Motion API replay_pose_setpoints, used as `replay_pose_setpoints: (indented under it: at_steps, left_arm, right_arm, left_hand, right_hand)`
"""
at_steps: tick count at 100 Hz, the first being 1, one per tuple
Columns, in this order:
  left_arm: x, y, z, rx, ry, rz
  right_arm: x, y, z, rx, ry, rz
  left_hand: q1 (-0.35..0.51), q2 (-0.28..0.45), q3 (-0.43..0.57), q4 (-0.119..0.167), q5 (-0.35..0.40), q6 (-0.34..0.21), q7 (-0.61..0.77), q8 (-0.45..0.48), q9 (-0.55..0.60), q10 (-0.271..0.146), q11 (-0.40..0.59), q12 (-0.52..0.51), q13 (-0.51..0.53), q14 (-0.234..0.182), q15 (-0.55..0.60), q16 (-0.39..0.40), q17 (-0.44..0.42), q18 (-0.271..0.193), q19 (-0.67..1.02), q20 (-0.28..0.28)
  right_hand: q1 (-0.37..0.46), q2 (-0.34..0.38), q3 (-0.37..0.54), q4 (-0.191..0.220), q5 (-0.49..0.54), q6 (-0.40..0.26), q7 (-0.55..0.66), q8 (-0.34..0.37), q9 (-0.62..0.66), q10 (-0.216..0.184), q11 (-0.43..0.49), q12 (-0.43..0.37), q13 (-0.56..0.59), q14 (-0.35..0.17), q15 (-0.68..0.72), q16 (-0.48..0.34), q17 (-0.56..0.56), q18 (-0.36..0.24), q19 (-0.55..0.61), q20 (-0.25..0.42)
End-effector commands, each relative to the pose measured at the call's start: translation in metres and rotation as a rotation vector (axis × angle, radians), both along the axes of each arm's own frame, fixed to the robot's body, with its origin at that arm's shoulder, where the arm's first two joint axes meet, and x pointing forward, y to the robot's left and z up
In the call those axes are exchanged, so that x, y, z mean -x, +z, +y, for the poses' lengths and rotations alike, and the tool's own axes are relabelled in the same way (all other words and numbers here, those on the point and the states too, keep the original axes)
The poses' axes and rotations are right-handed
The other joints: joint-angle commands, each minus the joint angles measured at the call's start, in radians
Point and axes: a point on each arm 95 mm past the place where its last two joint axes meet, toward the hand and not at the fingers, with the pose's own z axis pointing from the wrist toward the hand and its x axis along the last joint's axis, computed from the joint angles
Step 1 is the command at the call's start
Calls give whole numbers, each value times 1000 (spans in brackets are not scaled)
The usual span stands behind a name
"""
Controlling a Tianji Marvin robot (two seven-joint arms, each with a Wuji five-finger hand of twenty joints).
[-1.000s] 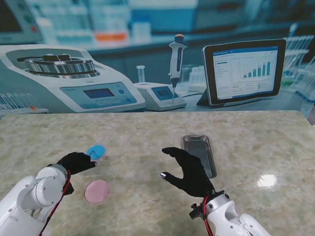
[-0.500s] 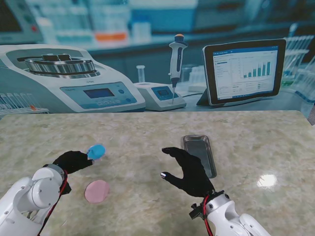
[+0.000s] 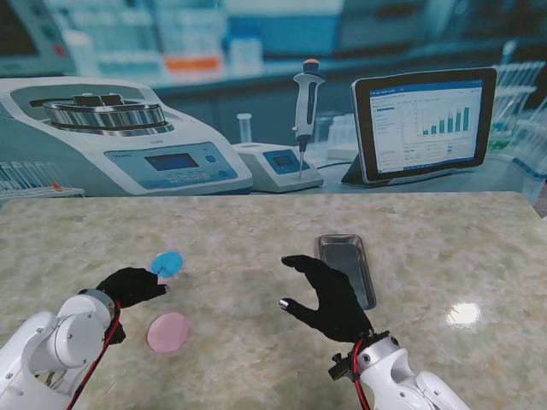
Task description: Line a culture dish with filter paper and press it flat with a glass rod
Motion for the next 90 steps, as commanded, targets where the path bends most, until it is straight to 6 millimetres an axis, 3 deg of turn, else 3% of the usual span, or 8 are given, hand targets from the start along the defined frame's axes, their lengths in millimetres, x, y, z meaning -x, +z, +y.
replay_pose_setpoints:
  at_steps: [1, 45, 90]
  left_arm:
    - [3, -2, -1, 6, -10, 15]
    - [12, 2, -13, 50, -63, 25]
    - [11, 12, -8, 60, -55, -60]
  right_arm:
    - [3, 0, 3, -10, -1, 5]
    - [3, 0, 2, -10, -2, 6]
    - [3, 1, 2, -11, -3, 4]
  left_hand:
    - [-5, 20, -11, -15, 25, 50, 52, 27, 29, -109, 62, 1, 55, -65, 65, -15, 39, -13, 152, -27]
    - [-1, 20, -15, -14, 26, 50, 52, 27, 29, -108, 63, 1, 55, -65, 66, -16, 39, -14, 154, -31]
    - [-23, -5, 13, -6, 54, 45, 66, 21, 54, -113, 67, -1, 74, -68, 77, -25, 58, -15, 166, -41]
  right_hand:
    - [-7, 24, -9, 18, -32, 4, 7, -3, -27, -27, 3, -3, -22, -38, -30, -12, -10, -29, 8, 16]
    - [-7, 23, -9, 18, -31, 7, 7, -3, -27, -26, 4, -3, -21, -37, -29, -11, -10, -29, 9, 16]
    - [-6, 23, -8, 18, -30, 7, 7, -3, -28, -26, 7, -2, -20, -37, -28, -11, -10, -29, 9, 16]
